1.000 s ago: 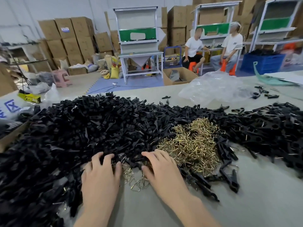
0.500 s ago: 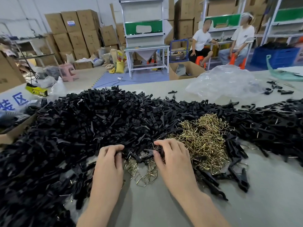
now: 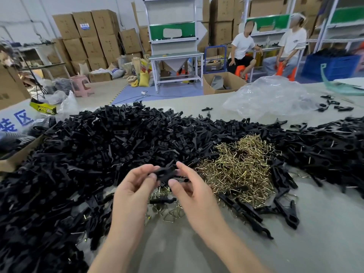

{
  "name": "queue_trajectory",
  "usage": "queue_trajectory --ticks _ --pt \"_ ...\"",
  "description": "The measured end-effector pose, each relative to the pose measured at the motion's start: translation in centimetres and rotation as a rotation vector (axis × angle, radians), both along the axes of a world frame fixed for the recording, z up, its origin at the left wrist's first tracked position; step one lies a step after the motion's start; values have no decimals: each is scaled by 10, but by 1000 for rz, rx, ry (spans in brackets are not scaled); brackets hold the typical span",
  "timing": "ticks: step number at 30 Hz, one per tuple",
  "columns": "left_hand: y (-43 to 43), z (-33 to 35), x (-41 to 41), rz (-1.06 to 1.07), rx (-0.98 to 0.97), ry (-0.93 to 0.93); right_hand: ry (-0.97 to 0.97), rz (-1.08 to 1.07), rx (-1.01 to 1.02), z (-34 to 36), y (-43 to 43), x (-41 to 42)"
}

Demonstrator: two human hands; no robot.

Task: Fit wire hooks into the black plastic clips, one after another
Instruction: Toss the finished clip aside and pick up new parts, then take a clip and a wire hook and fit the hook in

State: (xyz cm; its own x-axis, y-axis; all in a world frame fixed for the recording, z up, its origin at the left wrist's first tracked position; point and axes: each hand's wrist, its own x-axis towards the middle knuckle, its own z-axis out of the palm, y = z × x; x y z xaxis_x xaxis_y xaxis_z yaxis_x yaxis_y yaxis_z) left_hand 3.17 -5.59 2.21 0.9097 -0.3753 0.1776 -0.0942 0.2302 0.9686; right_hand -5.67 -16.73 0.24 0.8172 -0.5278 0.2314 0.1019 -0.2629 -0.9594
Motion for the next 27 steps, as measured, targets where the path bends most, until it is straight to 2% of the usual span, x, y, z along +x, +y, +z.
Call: queue_trajectory --ticks 5,12,17,19,23,27 --pt "-8 0 -11 -45 -2 3 -39 -21 137 2 -2 3" --pt "-7 -2 -9 85 87 -98 -131 0 398 7 -7 4" --pt "-7 -2 -12 24 106 -113 -155 32 525 4 -14 5" --pt "-7 -4 -12 -23 103 -80 -172 54 546 3 -15 5" --pt "-9 -4 -12 -99 -25 78 -232 89 660 5 -20 3" --pt "-8 -3 -8 -83 -99 111 -251 105 783 4 -27 2"
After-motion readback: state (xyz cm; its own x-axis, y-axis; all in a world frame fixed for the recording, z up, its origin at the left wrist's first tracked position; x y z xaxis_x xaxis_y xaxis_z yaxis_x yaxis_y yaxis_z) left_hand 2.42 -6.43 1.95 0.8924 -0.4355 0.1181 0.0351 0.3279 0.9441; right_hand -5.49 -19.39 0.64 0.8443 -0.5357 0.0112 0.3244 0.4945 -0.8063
